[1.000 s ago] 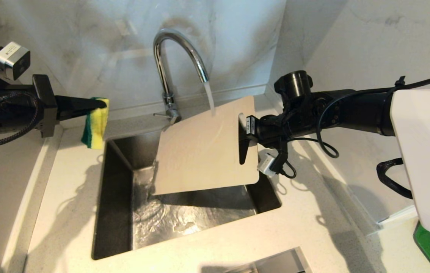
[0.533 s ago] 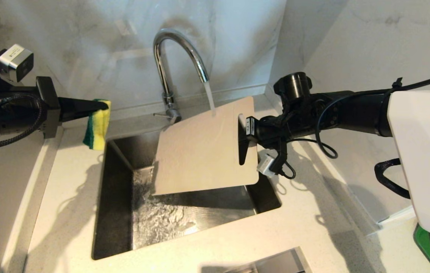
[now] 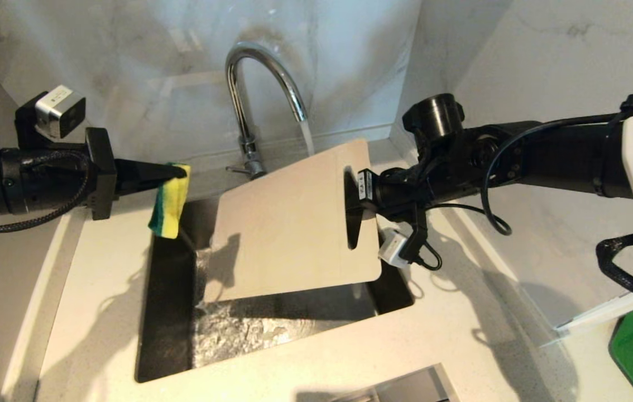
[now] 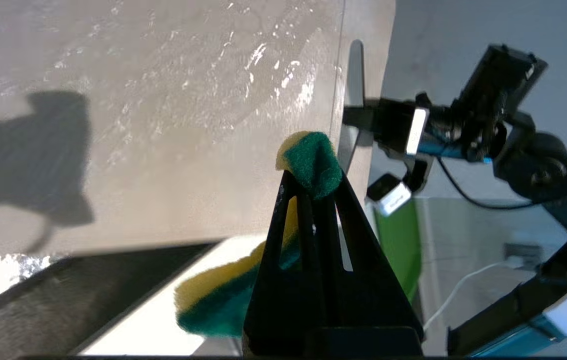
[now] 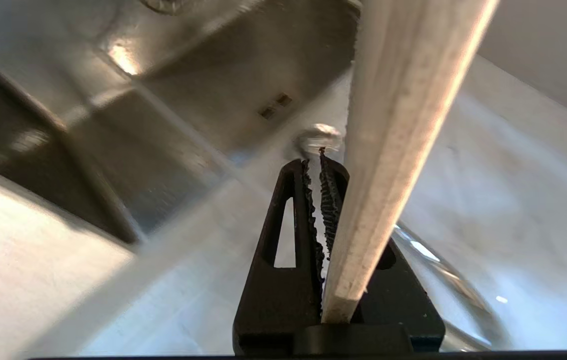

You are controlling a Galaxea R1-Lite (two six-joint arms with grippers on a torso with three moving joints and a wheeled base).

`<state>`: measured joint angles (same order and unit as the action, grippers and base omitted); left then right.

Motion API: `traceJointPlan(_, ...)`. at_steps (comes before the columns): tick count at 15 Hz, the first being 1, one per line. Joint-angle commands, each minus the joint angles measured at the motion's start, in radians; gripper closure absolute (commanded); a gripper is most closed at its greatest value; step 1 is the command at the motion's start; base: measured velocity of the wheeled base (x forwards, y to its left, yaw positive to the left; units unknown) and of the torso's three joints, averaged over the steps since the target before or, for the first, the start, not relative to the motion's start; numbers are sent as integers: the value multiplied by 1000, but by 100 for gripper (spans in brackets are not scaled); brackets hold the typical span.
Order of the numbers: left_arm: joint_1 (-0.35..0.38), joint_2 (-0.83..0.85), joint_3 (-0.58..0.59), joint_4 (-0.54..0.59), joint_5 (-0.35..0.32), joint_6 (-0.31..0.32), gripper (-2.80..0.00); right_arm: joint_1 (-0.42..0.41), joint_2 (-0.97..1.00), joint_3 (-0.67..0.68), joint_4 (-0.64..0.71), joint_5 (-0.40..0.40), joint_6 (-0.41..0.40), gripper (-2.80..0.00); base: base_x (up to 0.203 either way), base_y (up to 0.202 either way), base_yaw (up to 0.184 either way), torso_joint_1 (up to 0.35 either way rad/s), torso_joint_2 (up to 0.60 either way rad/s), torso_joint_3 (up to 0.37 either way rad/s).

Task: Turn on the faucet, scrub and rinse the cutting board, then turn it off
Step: Scrub the cutting board underwater

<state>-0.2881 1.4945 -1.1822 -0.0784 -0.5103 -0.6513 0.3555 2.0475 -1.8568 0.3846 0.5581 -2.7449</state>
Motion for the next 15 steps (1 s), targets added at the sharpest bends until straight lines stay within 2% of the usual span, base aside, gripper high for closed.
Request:
traceJointPlan(1,-22,38,-52,1,-3,-27,0,9,-68,31,3,3,-15,0,0,0,0,0,0,0)
traceJointPlan(5,-80,130,-174,57,11,-47,0,12,-153,152,-10,22,-15,0,0,0,0,0,0,0)
traceJointPlan(9,-173,240,-283,87,97,-48,0,56,-184,208,-42,26,-15,0,0,0,0,0,0,0)
traceJointPlan(13,-227,327,-368,94,143,-47,0,67,-201,240,-50,28,-15,0,0,0,0,0,0,0)
traceJointPlan(15,-249,372,-409,93,177,-47,0,68,-212,284,-105,28,-15,0,0,0,0,0,0,0)
